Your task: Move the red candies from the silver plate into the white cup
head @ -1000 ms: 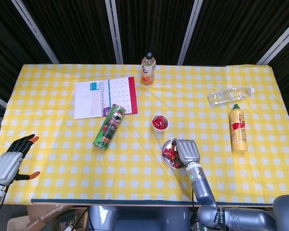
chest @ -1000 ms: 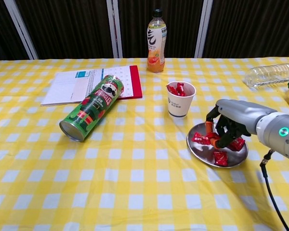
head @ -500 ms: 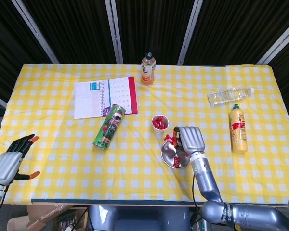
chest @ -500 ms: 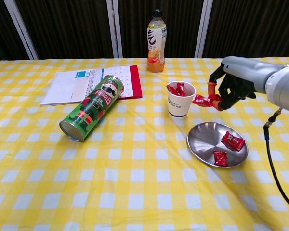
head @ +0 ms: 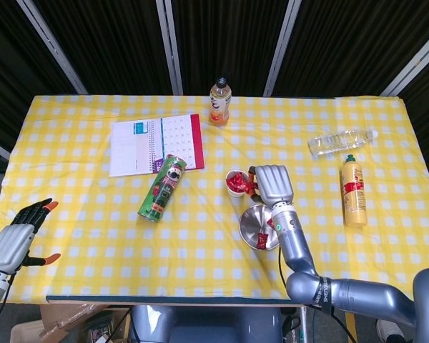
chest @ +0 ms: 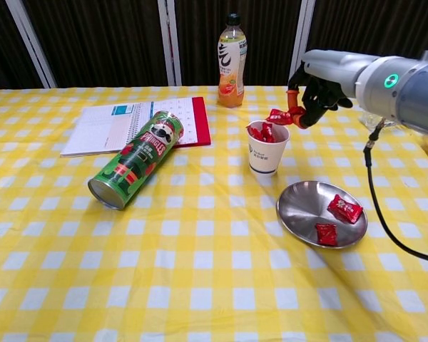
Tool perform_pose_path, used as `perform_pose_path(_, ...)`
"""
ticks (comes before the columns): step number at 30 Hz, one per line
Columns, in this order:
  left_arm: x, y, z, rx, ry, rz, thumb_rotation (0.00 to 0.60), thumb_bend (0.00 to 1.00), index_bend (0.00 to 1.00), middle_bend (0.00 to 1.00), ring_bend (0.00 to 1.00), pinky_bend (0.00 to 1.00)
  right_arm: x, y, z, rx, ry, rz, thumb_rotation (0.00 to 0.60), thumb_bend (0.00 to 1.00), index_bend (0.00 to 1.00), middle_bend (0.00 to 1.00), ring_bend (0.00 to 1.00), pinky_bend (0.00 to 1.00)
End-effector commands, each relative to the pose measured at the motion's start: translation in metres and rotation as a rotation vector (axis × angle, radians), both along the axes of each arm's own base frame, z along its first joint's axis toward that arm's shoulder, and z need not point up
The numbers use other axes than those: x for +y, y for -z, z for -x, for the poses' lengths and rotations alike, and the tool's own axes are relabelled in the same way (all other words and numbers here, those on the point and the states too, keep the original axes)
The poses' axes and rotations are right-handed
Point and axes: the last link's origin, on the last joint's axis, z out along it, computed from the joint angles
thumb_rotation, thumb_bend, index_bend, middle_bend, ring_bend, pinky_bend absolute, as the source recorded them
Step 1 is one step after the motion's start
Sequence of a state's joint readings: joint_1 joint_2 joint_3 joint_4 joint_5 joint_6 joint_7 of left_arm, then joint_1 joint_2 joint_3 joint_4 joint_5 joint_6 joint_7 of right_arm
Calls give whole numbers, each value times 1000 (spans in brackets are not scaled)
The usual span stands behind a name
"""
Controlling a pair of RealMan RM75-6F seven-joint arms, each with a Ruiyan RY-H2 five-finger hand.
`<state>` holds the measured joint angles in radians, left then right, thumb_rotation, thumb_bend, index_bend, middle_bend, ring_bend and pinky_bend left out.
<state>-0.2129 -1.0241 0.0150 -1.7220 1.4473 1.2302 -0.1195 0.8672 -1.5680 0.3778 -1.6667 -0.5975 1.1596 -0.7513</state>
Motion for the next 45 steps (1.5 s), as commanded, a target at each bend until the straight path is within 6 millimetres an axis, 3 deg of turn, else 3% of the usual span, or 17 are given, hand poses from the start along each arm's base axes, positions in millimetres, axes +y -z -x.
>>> perform_pose_path(1,1,0,1,-4,-8,3,600,28,0,0,0,0,-10,10,-8,7,-6,-12,600,584,605,795,819,849)
perform_pose_path(11,3,0,3,-14,-35,14,600,28,0,0,0,0,-28,33,-14,16,3,-37,600,585,605,796,819,849)
perform_pose_path(21,3,-2,4,-25,-48,19,600,28,0,0,0,0,-33,46,-8,41,15,-51,600,584,599,796,819,849)
perform_pose_path(45,1,-3,2,-21,-39,11,600,28,0,0,0,0,-21,33,-3,35,17,-39,600,544,419,796,819,849)
